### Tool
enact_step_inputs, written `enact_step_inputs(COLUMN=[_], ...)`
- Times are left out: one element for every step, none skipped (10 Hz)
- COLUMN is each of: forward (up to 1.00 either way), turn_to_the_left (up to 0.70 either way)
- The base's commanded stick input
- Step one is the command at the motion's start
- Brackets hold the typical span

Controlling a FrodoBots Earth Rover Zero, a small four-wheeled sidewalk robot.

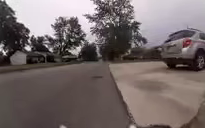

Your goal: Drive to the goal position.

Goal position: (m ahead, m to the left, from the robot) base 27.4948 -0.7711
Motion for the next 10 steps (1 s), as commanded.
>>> enact_step_inputs(forward=[1.0, 1.0, 1.0, 1.0, 1.0, 1.0, 1.0, 1.0, 1.0, 1.0], turn_to_the_left=[0.0, 0.0, 0.0, 0.0, 0.0, 0.0, 0.0, 0.0, 0.0, 0.0])
